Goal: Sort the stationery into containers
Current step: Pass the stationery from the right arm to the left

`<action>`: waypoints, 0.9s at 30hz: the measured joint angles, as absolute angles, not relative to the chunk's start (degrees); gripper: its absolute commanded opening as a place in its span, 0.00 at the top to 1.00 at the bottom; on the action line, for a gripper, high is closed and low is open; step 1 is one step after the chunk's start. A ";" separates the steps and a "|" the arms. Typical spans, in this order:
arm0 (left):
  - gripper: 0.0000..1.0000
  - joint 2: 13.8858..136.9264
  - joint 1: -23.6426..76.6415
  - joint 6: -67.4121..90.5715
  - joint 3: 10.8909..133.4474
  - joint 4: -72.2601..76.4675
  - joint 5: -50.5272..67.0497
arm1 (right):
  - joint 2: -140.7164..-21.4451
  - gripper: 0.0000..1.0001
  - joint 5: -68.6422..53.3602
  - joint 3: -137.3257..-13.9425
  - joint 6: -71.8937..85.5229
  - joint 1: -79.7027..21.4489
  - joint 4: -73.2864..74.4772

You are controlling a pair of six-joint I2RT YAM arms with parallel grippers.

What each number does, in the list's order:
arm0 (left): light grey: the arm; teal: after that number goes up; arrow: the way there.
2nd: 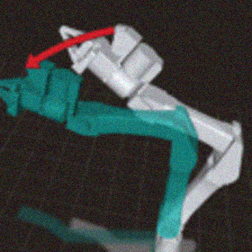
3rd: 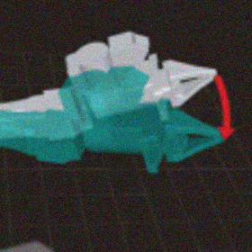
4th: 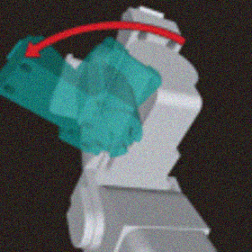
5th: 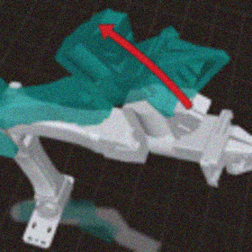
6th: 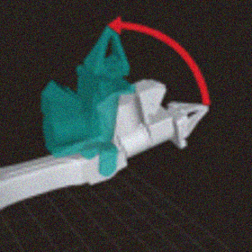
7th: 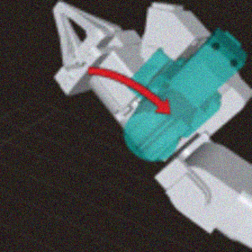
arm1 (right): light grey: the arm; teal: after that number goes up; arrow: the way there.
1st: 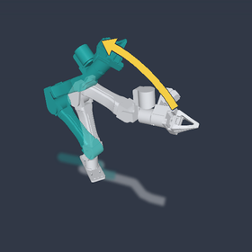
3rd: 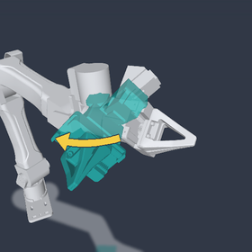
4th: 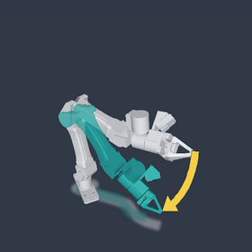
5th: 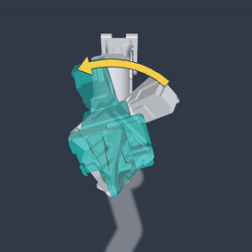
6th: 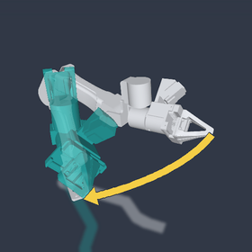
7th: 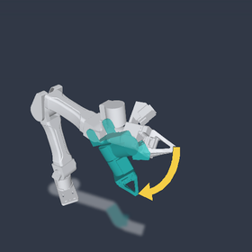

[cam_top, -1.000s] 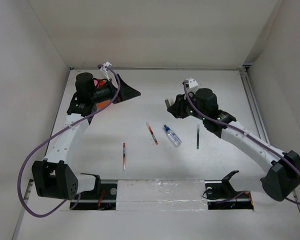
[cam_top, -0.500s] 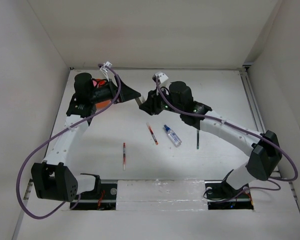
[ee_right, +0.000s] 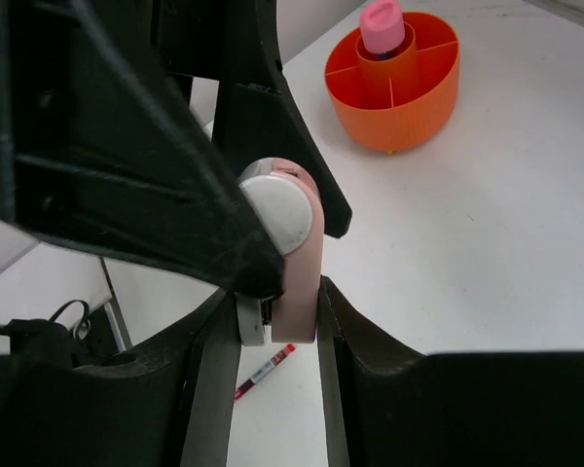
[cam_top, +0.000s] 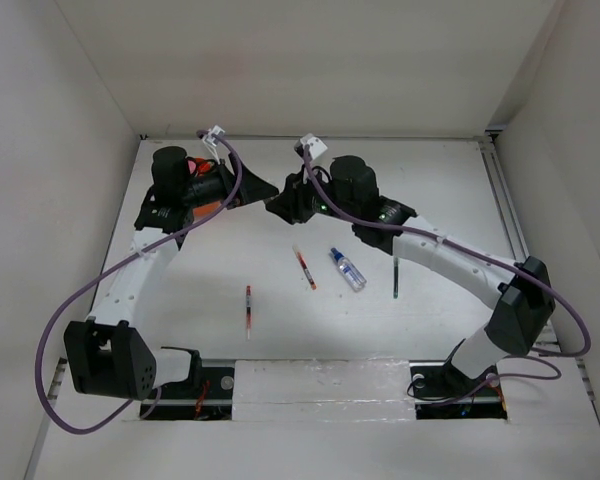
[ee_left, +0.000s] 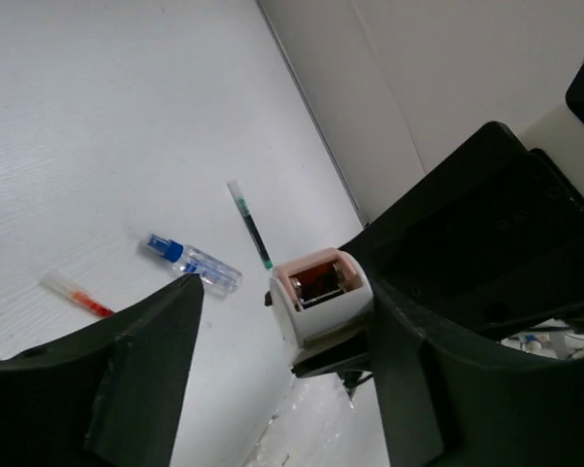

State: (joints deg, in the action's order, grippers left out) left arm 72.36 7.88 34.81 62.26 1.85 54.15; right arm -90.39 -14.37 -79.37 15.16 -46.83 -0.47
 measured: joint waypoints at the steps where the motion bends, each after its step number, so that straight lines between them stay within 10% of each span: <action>1: 0.45 72.36 7.88 34.63 62.26 1.61 53.63 | -90.43 1.00 -14.13 -79.46 15.16 -47.22 -0.45; 6: 0.53 72.14 8.05 34.39 62.28 0.36 51.42 | -91.20 1.00 -12.99 -79.46 15.05 -47.66 -0.36; 12: 1.00 71.61 8.62 35.00 62.33 -1.30 49.23 | -92.42 1.00 -11.31 -79.46 14.13 -48.16 -0.25; 20: 1.00 71.59 9.02 34.83 63.40 -5.45 45.39 | -93.01 0.86 -10.46 -79.46 13.74 -48.62 -0.47; 21: 1.00 71.59 9.06 34.79 63.55 -5.67 45.17 | -93.01 0.80 -10.31 -79.46 13.74 -48.62 -0.49; 25: 1.00 71.61 9.23 34.09 64.01 -7.11 42.11 | -92.88 0.02 -9.96 -79.42 13.91 -48.69 -0.64; 27: 1.00 72.25 8.69 33.10 64.71 -8.29 37.82 | -91.77 0.00 -10.00 -78.72 13.93 -49.15 -0.93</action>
State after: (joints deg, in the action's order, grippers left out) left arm 72.25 8.69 33.10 64.71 -8.29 37.82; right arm -91.77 -10.00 -78.72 13.93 -49.15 -0.93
